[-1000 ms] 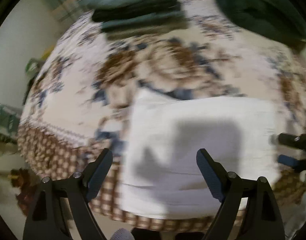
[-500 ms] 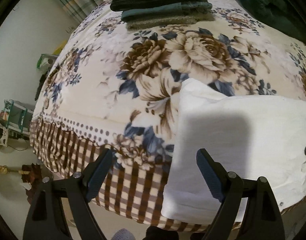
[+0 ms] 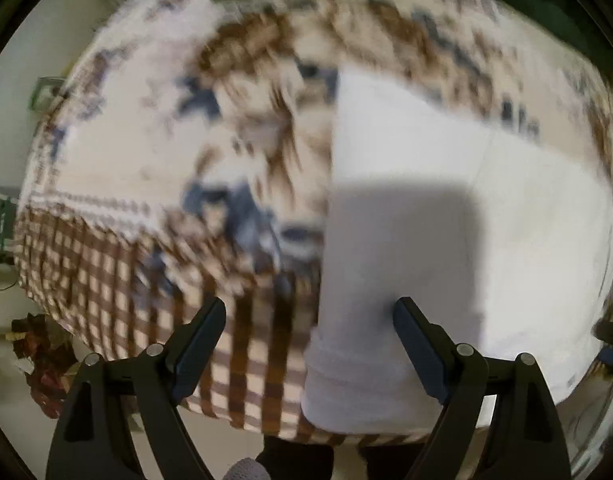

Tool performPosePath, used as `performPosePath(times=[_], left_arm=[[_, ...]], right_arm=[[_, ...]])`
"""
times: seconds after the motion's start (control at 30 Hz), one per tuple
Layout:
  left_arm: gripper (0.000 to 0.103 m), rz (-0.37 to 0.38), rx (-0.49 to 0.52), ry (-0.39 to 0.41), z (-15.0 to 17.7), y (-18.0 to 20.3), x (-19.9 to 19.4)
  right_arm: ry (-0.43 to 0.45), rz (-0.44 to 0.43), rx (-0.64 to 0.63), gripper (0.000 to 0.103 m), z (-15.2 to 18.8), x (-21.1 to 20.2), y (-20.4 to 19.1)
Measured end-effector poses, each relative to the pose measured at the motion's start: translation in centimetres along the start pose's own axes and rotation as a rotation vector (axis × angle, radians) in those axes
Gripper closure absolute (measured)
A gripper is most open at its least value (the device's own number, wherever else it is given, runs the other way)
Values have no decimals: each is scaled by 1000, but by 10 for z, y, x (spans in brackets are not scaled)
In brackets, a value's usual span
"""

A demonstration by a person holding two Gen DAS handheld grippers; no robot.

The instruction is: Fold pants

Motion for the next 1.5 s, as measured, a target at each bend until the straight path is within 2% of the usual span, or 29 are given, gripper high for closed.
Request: performPosePath(times=[0.03, 0.1, 0.23, 0.4, 0.5, 0.57, 0.63, 0.73, 0.8, 0.83, 0.9, 1.03, 1.1, 1.2, 1.27, 1.3, 1.4, 1.47, 1.5], left_arm=[[15, 18, 7, -23, 6, 1, 8], [13, 53, 5, -60, 25, -1, 19], [13, 130, -74, -10, 49, -17, 4], [13, 182, -190, 59, 49, -34, -19], [13, 217, -253, 99, 42, -44, -21], [13, 213, -244, 77, 37, -42, -12], [13, 200, -218, 56, 33, -37, -3], [13, 194, -199, 35, 29, -35, 4], [13, 176, -176, 28, 24, -33, 7], [12, 160, -167, 24, 22, -32, 10], [12, 134, -167, 12, 16, -36, 17], [7, 105, -161, -6, -7, -45, 29], [7, 105, -162, -3, -15, -52, 25], [7, 133, -185, 39, -25, -68, 6], [7, 188, -222, 86, -38, -80, -6], [7, 212, -233, 106, -50, -86, -8], [7, 251, -238, 132, -87, -88, -1], [7, 290, -242, 134, -111, -82, 13], [9, 292, -236, 124, -118, -81, 22]], right_arm=[[13, 59, -6, 41, 1, 6, 5], [27, 71, 2, 41, 3, 11, 7], [45, 79, 5, 41, 9, 5, -1], [57, -39, 81, 40, 26, -17, -4], [75, -73, 85, 40, 41, -20, -13], [56, -74, 69, 40, 49, -12, -20], [-1, -99, 51, 40, 60, 1, -30], [-106, -70, -32, 40, 85, 28, -53], [-137, -65, -59, 40, 93, 44, -64], [-134, -41, -60, 41, 93, 54, -68], [-68, -34, 0, 60, 83, 60, -70], [-41, -124, 206, 65, 67, 59, -51], [-42, -123, 218, 65, 68, 57, -49], [-76, -93, 172, 60, 77, 42, -46], [-62, -91, 140, 45, 74, 28, -45], [-33, -92, 126, 40, 71, 16, -44], [142, -67, 58, 31, 46, -26, -40], [187, -78, 57, 29, 20, -35, -39], [183, -100, 63, 29, 3, -33, -37]])
Point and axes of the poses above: each gripper's, at about its wrist camera, not at the fingertips, and x roughly the way its jaws point, y to its right, z to its underside, the point moved 3 cm from there along x, roughly the way its jaws point, and after that the axes turned 11 degrees about x, right-handed, at the moved point
